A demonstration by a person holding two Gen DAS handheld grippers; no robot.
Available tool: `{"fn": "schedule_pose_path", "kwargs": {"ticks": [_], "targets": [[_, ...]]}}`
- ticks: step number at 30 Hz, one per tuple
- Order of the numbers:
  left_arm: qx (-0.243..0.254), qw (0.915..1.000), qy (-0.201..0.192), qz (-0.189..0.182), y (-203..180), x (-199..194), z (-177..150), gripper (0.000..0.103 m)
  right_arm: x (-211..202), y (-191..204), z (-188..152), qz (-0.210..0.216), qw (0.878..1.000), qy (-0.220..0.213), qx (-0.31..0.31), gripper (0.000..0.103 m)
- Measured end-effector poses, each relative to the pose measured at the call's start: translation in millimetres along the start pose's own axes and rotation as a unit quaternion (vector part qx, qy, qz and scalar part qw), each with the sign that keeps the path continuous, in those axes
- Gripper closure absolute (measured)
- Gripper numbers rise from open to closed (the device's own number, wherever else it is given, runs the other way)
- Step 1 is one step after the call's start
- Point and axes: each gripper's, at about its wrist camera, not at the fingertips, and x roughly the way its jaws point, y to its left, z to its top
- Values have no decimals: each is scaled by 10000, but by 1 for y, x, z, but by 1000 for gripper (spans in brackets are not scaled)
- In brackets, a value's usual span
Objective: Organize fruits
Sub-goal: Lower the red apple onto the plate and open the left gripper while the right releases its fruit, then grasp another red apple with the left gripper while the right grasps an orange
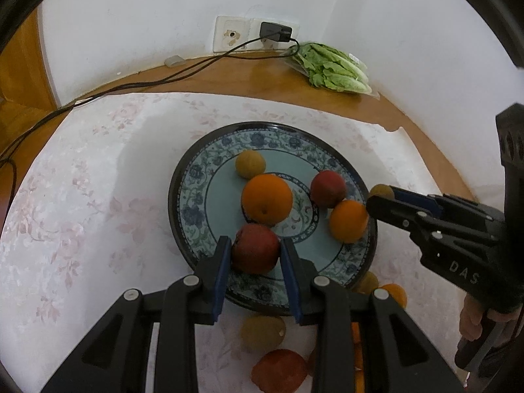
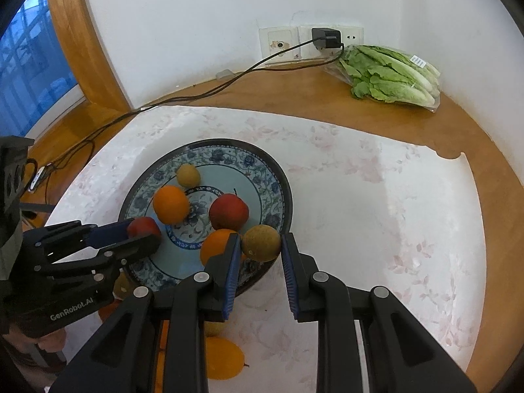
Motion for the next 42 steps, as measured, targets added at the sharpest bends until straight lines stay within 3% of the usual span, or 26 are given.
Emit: {"fn": "schedule_pose_path", "kwargs": {"ticks": [12,21,42], "targets": [[55,10000,15,64,-3,-1,1,71,5,4,3,63,9999,-103,-26,77],[-3,10000,-26,57,1,-12,1,62,1,2,1,192,9996,-146,162,70],[-167,9998,134,-1,12,-48,-31,60,-45,20,-40,365,9985,-100,404,70]]}}
